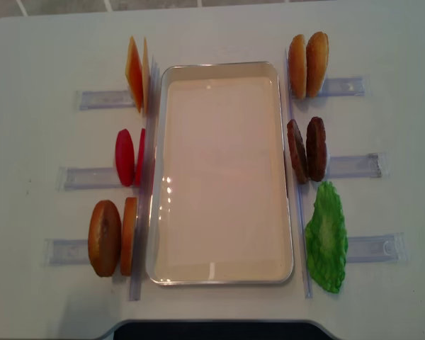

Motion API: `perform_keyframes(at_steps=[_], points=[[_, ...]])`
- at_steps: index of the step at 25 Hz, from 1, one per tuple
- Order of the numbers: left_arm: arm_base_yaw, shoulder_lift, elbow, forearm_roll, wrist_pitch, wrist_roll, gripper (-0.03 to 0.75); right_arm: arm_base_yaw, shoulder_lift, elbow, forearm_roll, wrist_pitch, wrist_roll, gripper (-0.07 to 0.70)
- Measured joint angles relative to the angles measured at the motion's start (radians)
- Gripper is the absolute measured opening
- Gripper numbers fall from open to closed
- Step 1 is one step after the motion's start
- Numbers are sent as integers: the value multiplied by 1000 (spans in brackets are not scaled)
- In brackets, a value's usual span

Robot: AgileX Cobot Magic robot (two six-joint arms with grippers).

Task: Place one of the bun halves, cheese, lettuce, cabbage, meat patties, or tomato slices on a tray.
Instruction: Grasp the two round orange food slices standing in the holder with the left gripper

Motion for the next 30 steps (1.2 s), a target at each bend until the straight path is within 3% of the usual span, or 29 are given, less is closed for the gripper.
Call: perform_keyframes(at_steps=[7,16,30], points=[[0,262,-132,-24,1,-4,506,0,0,0,0,0,0,468],[0,468,-136,-27,-1,-4,506,0,0,0,0,0,0,468],[0,531,-136,-8,-9,-2,506,0,0,0,0,0,0,468]])
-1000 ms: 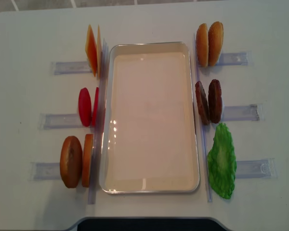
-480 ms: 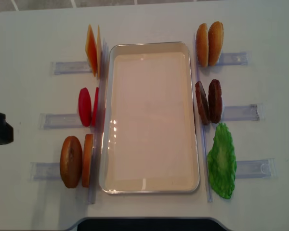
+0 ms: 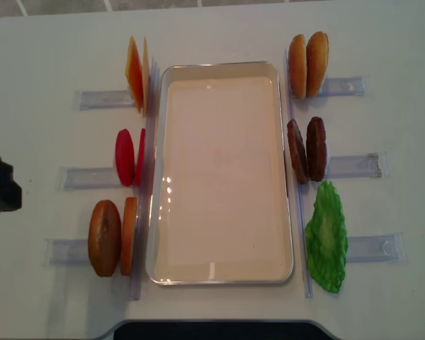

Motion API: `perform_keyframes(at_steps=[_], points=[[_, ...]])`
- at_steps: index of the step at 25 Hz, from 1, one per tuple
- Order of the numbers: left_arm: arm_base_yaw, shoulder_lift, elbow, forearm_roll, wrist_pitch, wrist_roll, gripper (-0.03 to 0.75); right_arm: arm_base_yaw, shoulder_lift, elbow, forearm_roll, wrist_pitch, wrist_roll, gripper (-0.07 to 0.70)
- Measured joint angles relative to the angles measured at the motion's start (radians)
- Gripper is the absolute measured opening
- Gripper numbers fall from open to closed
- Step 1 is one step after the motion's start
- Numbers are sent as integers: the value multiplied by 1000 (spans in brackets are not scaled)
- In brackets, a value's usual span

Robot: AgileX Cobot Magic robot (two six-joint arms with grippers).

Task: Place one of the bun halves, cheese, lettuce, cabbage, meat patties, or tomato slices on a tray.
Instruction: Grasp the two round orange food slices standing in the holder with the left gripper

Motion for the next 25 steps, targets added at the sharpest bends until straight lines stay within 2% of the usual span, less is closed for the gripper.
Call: perform_keyframes(at_steps=[25], points=[[0,0,0,7,0,-17,506,0,0,0,0,0,2,467]])
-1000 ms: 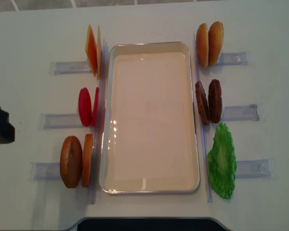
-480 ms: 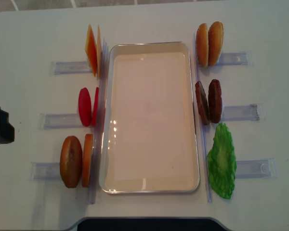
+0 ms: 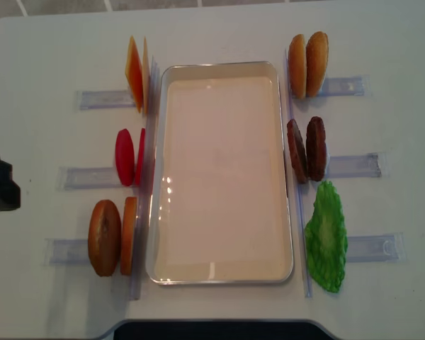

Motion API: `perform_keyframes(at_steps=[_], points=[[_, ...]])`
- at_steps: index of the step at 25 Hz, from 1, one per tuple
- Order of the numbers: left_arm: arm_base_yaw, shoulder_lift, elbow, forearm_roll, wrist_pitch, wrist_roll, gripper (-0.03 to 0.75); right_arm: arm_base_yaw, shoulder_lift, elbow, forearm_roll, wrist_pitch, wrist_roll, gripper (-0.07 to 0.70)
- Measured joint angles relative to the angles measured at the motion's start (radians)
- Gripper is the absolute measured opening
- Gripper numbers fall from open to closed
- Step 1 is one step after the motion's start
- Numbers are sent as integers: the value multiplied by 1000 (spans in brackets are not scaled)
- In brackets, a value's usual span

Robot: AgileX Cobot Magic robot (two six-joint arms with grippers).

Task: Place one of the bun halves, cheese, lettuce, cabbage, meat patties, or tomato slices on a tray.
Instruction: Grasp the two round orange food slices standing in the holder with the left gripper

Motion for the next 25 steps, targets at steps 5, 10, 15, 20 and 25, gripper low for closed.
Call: perform_keyframes(at_steps=[5,10,15,20,25], points=[[0,0,0,0,0,0,506,0,0,0,0,0,0,467],[0,1,0,-1,0,0,506,0,0,0,0,0,0,467],[0,44,0,-38,0,0,506,0,0,0,0,0,0,467],[0,59,0,-84,-4,-1,506,0,0,0,0,0,0,467],[0,59,0,-100,-4,-56,506,0,0,0,0,0,0,467]])
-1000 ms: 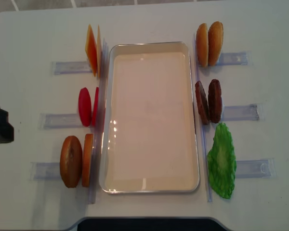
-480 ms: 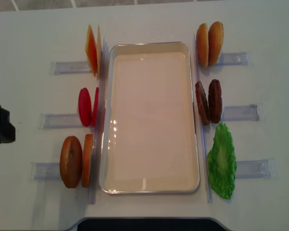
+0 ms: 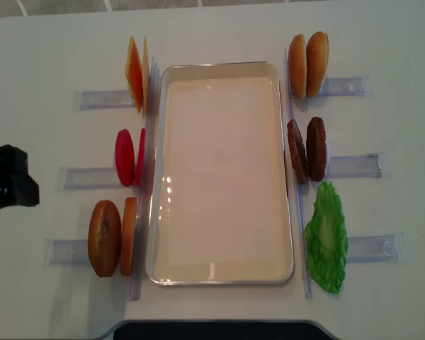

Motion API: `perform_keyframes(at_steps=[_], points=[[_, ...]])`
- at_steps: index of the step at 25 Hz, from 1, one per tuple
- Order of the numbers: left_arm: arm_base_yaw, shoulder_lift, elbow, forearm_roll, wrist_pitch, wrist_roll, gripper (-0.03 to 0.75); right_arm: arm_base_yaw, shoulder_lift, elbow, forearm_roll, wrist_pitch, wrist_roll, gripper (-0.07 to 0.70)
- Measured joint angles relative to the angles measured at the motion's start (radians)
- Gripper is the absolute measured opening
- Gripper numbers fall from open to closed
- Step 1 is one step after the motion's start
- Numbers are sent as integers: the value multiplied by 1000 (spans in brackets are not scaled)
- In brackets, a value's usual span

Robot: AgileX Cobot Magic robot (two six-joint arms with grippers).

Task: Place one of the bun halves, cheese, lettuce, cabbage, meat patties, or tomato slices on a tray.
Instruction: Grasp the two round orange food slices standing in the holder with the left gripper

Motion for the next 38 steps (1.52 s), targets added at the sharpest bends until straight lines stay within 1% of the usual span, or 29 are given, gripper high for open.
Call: perform_keyframes(at_steps=[3,6,9,15,17,19,22,25,31,35,38], points=[[-24,0,0,-8,-1,-25,506,0,0,0,0,0,0,467],[-93,1,0,-8,-1,-66,506,0,0,0,0,0,0,467],[-178,18,-1,-8,-1,-121,506,0,0,0,0,0,0,467],[-390,97,-1,34,-4,-281,506,0,0,0,0,0,0,467],[-459,125,-1,55,-22,-345,506,0,0,0,0,0,0,467],[-536,157,-1,74,-52,-398,506,0,0,0,0,0,0,467],[-606,204,-2,77,-96,-452,506,0,0,0,0,0,0,467],[-627,252,-2,78,-121,-467,506,0,0,0,0,0,0,467],[-628,333,-2,88,-153,-474,506,0,0,0,0,0,0,467],[-628,359,-2,101,-215,-475,506,0,0,0,0,0,0,467],[-628,375,-2,102,-248,-475,506,0,0,0,0,0,0,467]])
